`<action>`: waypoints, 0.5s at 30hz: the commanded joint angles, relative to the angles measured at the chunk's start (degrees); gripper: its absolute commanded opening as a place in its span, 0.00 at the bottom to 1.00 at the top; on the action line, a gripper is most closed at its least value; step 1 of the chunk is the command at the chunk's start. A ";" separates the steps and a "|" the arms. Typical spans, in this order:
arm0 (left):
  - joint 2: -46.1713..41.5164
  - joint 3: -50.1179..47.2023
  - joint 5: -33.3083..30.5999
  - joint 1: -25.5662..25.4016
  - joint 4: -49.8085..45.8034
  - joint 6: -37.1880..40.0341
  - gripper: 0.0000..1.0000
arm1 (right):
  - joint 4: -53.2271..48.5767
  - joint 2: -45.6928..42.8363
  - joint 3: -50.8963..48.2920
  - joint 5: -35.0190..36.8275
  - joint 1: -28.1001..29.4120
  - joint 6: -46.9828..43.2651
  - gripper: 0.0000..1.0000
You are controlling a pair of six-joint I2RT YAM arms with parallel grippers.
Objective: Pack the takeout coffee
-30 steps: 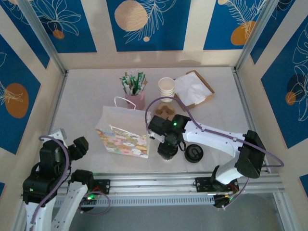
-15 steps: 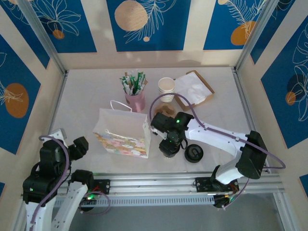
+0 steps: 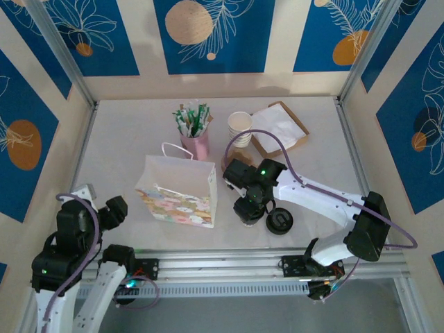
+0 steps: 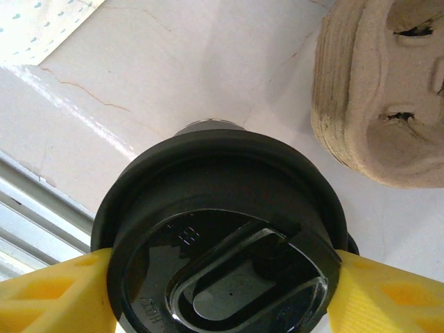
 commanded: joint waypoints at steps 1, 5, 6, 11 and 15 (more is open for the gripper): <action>1.47 2.85 -0.79 -0.30 -0.71 1.60 0.76 | -0.94 -0.53 -1.04 1.36 0.02 2.28 0.70; 2.38 4.35 -1.20 -0.28 -0.68 2.42 0.76 | -1.72 -0.37 -1.94 2.46 0.14 3.49 0.71; 2.39 4.77 -1.40 -0.37 -0.81 2.56 0.76 | -1.69 -0.37 -2.14 2.55 0.17 3.76 0.71; 2.65 6.44 -2.29 -0.32 -0.90 2.86 0.76 | -1.20 -0.20 -2.41 1.91 0.15 4.17 0.73; 3.71 8.55 -2.64 -0.34 -2.43 1.35 0.76 | -0.98 -0.78 -2.33 1.67 0.13 4.54 0.79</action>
